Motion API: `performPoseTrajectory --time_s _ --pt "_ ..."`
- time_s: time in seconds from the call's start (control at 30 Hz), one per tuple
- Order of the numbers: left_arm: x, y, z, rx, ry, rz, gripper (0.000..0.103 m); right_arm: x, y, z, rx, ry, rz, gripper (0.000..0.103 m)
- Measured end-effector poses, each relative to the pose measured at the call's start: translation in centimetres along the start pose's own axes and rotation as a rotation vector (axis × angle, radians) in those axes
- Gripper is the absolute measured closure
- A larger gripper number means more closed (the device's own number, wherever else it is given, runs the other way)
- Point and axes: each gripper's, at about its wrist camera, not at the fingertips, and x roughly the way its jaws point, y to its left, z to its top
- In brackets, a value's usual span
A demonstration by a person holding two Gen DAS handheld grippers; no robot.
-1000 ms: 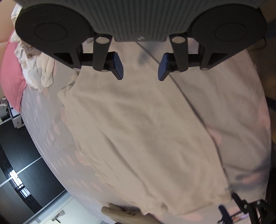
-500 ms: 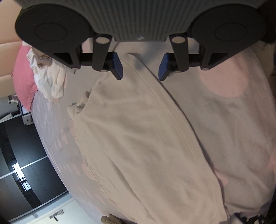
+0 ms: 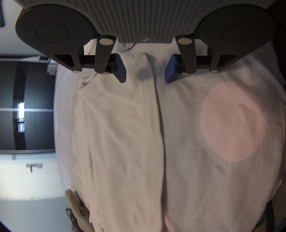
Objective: Fold clothes
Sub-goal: 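Lift the hem with both grippers and fold it over toward the collar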
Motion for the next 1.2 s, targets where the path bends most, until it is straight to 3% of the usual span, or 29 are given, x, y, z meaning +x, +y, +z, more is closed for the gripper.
performPoseTrajectory --time_s 0.2,0.43,0.53,0.57,0.67,0.8,0.93,1.2 --pt "-1.1 5.2 1.4 -0.263 -0.062 -0.021 0.098 0.6 0.5 0.5 -0.037 -0.028 -0.038 0.051" --pt "-1.8 7.3 1.2 -0.347 -0.074 0.001 0.098 2.0 0.6 -0.9 -0.115 0.035 -0.079 0.052" --pt "-1.8 7.4 1.3 -0.341 -0.074 0.011 0.098 2.5 0.7 -0.7 -0.143 0.045 -0.102 0.063" --pt "-1.7 7.3 1.2 -0.336 -0.076 0.012 0.098 2.7 0.6 -0.7 -0.148 0.057 -0.105 0.079" --pt "-1.5 7.3 1.0 -0.322 -0.07 0.013 0.098 3.2 1.0 -0.9 -0.201 0.081 -0.16 0.087" --pt "-1.8 7.3 0.8 -0.316 -0.064 0.018 0.098 2.0 -0.9 -0.5 -0.095 0.071 -0.193 0.096" --pt "-2.9 7.8 0.7 -0.313 -0.07 0.015 0.098 -0.5 -4.7 -0.2 0.075 0.071 -0.267 0.096" --pt "-8.6 11.8 -0.6 -0.516 -0.159 -0.012 0.098 -8.5 -10.7 0.0 0.319 -0.011 -0.46 0.096"
